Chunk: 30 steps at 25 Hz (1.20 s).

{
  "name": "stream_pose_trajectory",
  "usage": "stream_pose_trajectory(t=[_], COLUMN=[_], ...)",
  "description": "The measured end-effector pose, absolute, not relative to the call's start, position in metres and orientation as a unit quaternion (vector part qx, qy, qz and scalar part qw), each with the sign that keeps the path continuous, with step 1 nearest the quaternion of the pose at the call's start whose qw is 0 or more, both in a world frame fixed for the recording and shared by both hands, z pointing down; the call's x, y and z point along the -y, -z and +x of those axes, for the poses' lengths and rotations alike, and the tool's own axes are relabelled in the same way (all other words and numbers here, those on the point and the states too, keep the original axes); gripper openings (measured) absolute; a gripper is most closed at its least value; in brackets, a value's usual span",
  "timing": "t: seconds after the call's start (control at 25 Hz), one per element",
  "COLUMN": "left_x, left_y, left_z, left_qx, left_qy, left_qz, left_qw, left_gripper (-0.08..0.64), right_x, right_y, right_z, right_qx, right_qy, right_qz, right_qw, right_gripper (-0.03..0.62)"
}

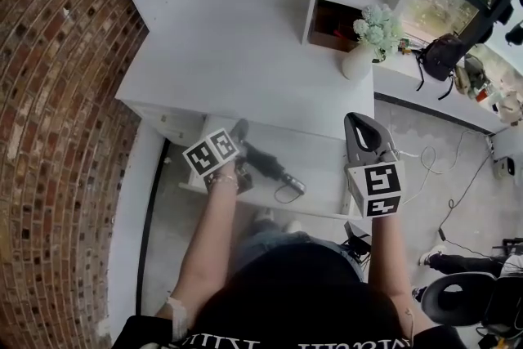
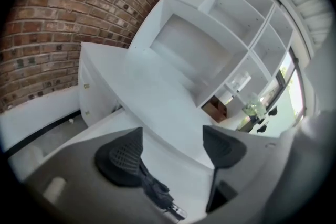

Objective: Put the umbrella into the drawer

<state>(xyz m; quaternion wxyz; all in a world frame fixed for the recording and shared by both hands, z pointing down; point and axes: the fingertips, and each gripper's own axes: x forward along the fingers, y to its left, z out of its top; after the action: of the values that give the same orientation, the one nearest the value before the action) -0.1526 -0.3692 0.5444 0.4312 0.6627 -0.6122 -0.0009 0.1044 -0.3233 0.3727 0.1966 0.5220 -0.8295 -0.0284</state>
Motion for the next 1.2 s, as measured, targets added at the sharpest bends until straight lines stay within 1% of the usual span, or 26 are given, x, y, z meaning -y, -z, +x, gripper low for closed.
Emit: stream_pose_trajectory(t=[0.12,0.24,0.52,0.72,0.84,1.0,1.12,1.2], left_x=[0.378,0.387,0.388,0.38,0.375,0.364,0.358,0.353], left_y=[-0.517,-0.478,-0.388,-0.339,-0.316,-0.289,-0.271,-0.256], left_z=[-0.155,-0.15,-0.147,-0.143,-0.135,-0.12,-0.113,-0.11], left_qx=[0.611,0.591,0.572,0.579,0.577,0.557,0.549,0.543], left_qy=[0.018,0.041,0.072,0.054,0.026,0.005,-0.01,0.0], left_qz=[0.684,0.728,0.796,0.812,0.816,0.825,0.826,0.826], left_qw=[0.398,0.346,0.182,0.053,-0.019,-0.092,-0.128,-0.147], left_gripper=[0.35,0.35,0.35,0.34,0.309,0.258,0.188,0.122], right_x=[0.325,0.324,0.322,0.324,0.325,0.325,0.325,0.324], right_y=[-0.362,-0.347,-0.313,-0.299,-0.293,-0.285,-0.276,-0.27], right_z=[0.104,0.105,0.105,0.106,0.107,0.112,0.116,0.118], right_qx=[0.831,0.831,0.831,0.831,0.832,0.825,0.819,0.817], right_qy=[0.037,0.054,0.092,0.099,0.103,0.111,0.118,0.121], right_qz=[0.523,0.524,0.529,0.533,0.534,0.547,0.556,0.56], right_qw=[0.188,0.181,0.149,0.122,0.11,0.091,0.075,0.064], right_gripper=[0.003,0.003,0.003,0.003,0.003,0.003,0.003,0.003])
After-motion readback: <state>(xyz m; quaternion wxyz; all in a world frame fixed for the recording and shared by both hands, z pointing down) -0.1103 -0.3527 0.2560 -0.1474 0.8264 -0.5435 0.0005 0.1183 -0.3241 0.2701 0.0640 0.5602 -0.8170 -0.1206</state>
